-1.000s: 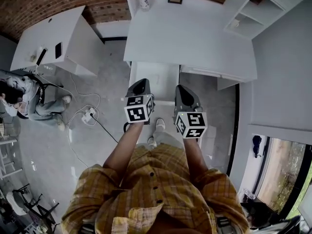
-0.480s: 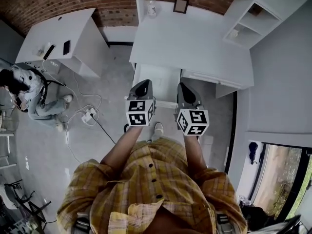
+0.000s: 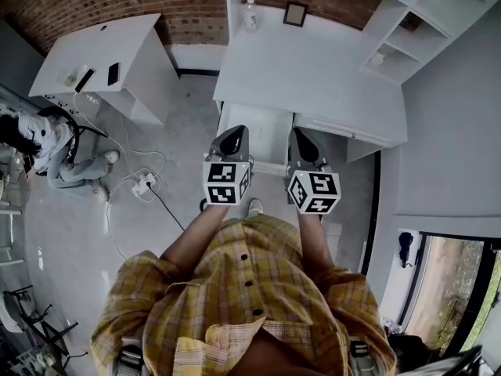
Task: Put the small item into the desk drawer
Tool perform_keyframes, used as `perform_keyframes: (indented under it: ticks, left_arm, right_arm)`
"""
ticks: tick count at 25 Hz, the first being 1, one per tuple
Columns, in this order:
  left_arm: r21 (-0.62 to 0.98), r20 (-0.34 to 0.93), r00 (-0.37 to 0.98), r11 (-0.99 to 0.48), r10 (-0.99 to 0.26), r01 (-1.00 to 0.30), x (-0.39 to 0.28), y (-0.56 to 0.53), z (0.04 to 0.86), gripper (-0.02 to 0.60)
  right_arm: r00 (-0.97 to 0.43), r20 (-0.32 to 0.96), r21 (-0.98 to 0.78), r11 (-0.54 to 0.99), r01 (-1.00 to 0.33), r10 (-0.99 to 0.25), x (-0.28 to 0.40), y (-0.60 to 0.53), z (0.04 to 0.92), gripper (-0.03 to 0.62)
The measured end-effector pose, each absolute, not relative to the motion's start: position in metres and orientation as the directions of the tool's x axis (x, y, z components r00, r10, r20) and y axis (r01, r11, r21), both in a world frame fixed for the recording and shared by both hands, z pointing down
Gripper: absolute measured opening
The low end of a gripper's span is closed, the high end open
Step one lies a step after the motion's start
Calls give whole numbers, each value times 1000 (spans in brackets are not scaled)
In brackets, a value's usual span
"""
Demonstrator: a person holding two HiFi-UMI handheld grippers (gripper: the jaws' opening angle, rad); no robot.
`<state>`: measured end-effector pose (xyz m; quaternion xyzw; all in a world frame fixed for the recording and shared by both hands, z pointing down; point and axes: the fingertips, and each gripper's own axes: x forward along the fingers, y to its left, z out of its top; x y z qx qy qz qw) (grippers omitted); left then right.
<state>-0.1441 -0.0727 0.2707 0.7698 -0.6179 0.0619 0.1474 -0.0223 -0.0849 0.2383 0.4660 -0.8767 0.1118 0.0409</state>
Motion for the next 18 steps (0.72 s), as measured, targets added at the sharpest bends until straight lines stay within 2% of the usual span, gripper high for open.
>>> perform_keyframes:
  ticks: [18]
  left_arm:
    - [98, 169, 244, -230, -955, -968, -145, -65, 246, 2]
  right_arm:
    - [-553, 155, -166, 530, -831, -819, -16, -85, 235, -2]
